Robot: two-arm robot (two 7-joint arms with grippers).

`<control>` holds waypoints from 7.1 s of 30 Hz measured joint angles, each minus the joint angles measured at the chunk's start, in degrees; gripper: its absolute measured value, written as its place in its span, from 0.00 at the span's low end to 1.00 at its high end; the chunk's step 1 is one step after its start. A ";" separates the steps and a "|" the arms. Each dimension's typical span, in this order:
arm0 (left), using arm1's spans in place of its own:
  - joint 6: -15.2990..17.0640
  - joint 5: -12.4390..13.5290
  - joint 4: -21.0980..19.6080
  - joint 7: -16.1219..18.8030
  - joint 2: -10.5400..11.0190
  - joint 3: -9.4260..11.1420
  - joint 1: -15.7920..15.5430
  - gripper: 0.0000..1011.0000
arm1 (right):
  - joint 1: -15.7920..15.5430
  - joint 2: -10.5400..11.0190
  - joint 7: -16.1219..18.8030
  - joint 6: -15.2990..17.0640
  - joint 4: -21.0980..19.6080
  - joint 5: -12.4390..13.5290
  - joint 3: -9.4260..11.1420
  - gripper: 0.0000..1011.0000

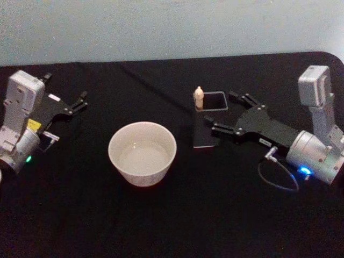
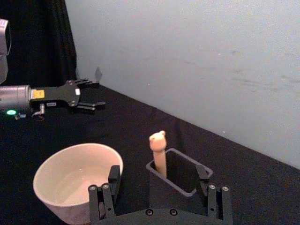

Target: Pick up the stirring spoon with one hand, stir inside the cup, then place it back in its original position.

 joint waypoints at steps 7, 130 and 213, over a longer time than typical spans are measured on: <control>0.00 0.00 0.00 0.00 0.00 0.00 0.00 0.99 | 1.36 -1.83 0.74 0.16 1.58 -2.40 -0.95 0.99; 0.00 0.00 0.00 0.00 0.00 0.00 0.00 0.99 | 7.75 -8.46 0.29 -1.30 1.94 -4.56 2.31 0.16; 0.00 0.00 0.00 0.00 0.00 0.00 0.00 0.99 | 10.18 -13.65 5.87 -3.93 8.46 -4.41 -9.81 0.16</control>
